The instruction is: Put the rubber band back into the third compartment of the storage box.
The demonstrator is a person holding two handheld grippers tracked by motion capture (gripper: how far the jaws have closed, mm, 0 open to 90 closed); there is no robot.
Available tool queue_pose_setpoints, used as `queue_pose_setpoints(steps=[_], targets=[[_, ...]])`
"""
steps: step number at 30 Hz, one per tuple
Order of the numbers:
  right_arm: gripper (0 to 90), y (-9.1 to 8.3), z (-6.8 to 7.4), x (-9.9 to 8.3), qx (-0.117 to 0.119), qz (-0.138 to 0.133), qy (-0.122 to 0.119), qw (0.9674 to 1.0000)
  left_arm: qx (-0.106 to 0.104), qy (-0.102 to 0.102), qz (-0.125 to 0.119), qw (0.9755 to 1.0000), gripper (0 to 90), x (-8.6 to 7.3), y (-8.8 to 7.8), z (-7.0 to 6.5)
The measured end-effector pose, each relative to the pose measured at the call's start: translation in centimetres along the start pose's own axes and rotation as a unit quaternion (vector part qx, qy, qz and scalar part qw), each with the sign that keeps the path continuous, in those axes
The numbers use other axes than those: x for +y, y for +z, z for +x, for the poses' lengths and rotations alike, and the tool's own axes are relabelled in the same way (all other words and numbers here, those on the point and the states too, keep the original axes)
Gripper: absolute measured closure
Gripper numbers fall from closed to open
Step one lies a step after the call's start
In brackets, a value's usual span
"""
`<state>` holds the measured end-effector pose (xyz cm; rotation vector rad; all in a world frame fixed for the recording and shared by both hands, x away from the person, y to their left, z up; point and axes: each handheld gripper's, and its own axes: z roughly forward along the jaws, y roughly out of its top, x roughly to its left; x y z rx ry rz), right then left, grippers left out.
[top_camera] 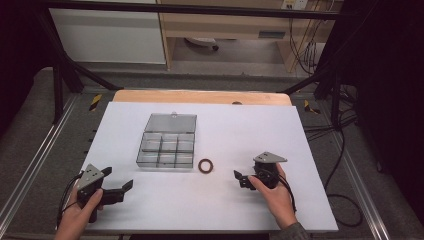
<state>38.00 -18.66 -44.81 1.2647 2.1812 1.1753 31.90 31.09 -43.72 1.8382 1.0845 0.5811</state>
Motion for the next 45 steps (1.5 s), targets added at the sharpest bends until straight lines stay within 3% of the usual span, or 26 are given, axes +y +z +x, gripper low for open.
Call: queue_pose_setpoints(steps=[6,14,20,29,41,45], targets=[[6.7,1.3,0.8,0.6,0.015,0.020,0.008,0.9997,-0.004,0.004,0.006,1.0000,6.4,0.0,0.2,-0.1],[10.3,2.9,2.3,1.6,0.026,0.041,-0.010,0.9987,-0.003,0.007,0.011,0.9999,6.4,-0.1,0.2,-0.1],[13.9,3.4,3.0,2.1,0.031,0.043,-0.003,0.9986,-0.005,0.008,0.013,0.9999,6.5,-0.1,0.3,-0.2],[31.0,4.3,4.2,2.8,0.042,0.040,-0.008,0.9983,-0.006,0.012,0.016,0.9998,6.5,-0.1,0.4,-0.2],[53.2,5.0,5.2,3.4,0.074,0.016,0.021,0.9969,-0.008,0.015,0.018,0.9997,6.4,-0.1,0.5,-0.3],[56.5,5.4,5.4,3.5,0.075,0.015,0.029,0.9966,-0.008,0.014,0.019,0.9997,6.4,-0.1,0.5,-0.3]])
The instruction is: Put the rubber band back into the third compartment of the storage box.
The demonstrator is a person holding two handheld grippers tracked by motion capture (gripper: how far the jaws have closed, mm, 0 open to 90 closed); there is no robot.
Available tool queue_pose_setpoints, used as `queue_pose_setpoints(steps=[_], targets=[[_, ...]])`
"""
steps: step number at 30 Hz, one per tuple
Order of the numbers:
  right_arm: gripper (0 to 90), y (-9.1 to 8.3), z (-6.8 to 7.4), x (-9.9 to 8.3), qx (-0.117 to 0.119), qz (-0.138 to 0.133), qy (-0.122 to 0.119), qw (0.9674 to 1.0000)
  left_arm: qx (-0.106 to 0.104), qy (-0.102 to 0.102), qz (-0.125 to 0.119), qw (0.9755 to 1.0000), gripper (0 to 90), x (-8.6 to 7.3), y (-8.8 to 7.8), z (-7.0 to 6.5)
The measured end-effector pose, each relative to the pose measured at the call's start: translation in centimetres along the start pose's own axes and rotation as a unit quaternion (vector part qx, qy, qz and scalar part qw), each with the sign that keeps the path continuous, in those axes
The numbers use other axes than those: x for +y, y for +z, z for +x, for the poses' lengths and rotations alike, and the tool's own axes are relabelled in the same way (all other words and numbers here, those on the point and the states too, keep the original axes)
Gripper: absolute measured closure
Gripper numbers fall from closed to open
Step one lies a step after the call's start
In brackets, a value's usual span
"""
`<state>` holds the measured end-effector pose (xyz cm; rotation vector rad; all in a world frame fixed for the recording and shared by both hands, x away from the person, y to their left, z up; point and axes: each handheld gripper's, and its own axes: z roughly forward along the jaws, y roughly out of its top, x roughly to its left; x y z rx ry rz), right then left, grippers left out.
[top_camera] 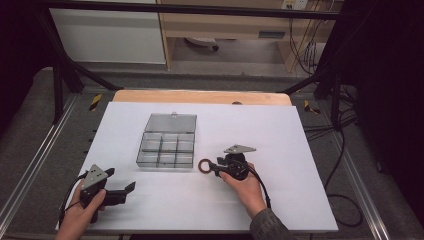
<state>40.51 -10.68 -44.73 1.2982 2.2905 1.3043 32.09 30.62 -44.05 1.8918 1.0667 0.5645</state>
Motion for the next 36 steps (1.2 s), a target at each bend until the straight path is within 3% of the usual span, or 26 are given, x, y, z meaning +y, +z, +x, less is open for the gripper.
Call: queue_pose_setpoints(steps=[7,15,19,21,28,36], targets=[[66.3,1.2,0.6,0.3,-0.021,0.005,-0.007,0.9997,-0.001,0.003,0.002,1.0000,6.4,0.0,0.0,0.0],[70.1,2.2,0.6,0.1,-0.047,0.018,-0.013,0.9987,-0.002,0.003,0.003,1.0000,6.5,0.0,0.0,0.0],[75.2,2.5,1.1,0.1,-0.061,0.018,-0.033,0.9974,-0.002,0.003,0.003,1.0000,6.4,0.0,0.1,0.0],[82.9,2.7,1.4,0.0,-0.070,0.017,-0.052,0.9960,-0.003,0.003,0.003,1.0000,6.4,0.0,0.1,0.0],[85.7,2.6,1.3,0.0,-0.057,0.016,-0.054,0.9967,-0.002,0.004,0.004,1.0000,6.4,0.0,0.0,0.0],[86.0,2.2,1.4,0.2,-0.035,-0.005,-0.055,0.9979,-0.002,0.005,0.002,1.0000,6.4,0.0,0.0,0.0]])
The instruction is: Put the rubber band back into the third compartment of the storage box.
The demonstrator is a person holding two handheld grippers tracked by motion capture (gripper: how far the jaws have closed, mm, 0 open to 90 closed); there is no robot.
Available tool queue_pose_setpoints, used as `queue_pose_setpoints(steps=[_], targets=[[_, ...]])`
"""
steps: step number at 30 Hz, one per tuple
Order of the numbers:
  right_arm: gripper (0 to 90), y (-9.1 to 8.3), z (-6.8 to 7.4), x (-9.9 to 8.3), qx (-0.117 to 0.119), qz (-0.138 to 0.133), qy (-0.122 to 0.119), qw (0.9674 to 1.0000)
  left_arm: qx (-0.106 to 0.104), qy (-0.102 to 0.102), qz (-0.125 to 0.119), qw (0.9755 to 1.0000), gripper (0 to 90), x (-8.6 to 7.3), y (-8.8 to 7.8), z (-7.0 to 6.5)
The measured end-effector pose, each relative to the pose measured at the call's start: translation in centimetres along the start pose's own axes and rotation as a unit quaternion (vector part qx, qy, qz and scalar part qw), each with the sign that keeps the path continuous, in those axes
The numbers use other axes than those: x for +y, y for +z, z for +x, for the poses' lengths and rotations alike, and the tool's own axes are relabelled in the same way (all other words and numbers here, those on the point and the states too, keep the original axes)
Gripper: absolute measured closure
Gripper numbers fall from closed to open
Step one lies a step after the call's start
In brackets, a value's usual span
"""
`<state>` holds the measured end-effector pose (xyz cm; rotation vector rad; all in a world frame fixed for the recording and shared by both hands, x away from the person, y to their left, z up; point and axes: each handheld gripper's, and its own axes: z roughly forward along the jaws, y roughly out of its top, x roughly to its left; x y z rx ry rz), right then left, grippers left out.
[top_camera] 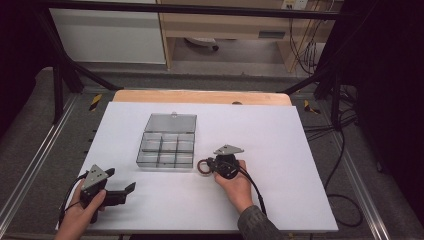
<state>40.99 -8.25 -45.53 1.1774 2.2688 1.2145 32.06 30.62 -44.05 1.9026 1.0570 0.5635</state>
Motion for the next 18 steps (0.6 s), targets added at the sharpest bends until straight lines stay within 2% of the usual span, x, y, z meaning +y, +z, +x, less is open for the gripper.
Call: queue_pose_setpoints(steps=[6,14,18], targets=[[86.0,-0.4,0.2,0.1,0.008,0.000,0.006,0.9999,-0.001,0.001,0.000,1.0000,6.5,0.0,0.0,0.0],[85.9,-0.9,0.6,0.1,0.022,-0.003,0.002,0.9998,0.000,0.001,-0.001,1.0000,6.4,0.0,-0.1,0.0],[85.9,-1.4,0.6,0.4,0.030,-0.014,0.008,0.9994,-0.001,0.001,0.000,1.0000,6.4,0.0,0.0,0.0]])
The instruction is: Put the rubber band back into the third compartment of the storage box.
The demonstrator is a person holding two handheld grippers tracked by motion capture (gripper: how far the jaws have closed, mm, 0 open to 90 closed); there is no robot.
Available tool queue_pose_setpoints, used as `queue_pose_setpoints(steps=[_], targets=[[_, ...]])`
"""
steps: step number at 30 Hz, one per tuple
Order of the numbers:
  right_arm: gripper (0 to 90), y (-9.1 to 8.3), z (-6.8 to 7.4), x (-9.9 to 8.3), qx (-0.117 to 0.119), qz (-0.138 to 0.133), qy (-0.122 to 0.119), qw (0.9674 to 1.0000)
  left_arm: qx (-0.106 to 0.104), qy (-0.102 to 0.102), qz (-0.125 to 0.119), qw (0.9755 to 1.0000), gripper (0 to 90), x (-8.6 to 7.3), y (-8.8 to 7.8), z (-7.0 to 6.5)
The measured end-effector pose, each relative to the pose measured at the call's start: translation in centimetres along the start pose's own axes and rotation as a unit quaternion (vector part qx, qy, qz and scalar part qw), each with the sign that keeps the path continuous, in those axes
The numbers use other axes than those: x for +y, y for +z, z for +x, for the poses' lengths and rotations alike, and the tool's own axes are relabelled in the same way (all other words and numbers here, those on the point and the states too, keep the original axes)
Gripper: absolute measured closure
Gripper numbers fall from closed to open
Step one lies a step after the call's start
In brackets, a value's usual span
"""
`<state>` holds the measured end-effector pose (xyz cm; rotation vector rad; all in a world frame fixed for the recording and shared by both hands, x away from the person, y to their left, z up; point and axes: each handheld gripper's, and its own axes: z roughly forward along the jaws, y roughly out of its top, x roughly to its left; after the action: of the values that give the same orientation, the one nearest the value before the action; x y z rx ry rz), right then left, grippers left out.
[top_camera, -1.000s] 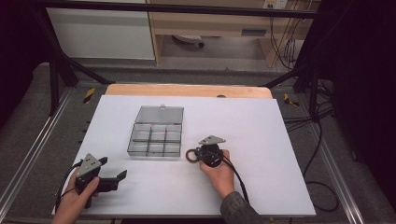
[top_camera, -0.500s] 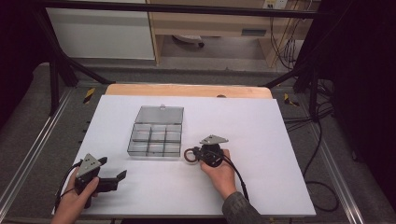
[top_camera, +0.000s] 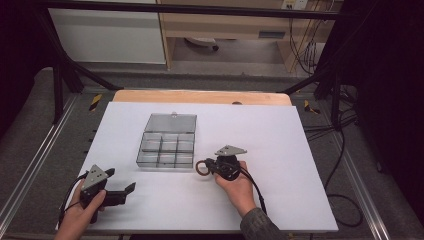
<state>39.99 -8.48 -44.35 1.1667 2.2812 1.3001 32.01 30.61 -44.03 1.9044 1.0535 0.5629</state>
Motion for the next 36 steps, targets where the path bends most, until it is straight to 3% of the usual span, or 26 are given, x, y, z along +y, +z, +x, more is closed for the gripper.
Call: queue_pose_setpoints(steps=[12,36], targets=[[85.9,-1.0,-0.3,1.0,0.022,-0.026,0.019,0.9992,0.000,0.000,0.000,1.0000,6.4,0.0,0.0,0.0],[85.8,-1.7,-0.1,4.7,0.041,-0.072,0.015,0.9964,0.000,-0.001,-0.002,1.0000,6.2,0.0,0.0,0.0]])
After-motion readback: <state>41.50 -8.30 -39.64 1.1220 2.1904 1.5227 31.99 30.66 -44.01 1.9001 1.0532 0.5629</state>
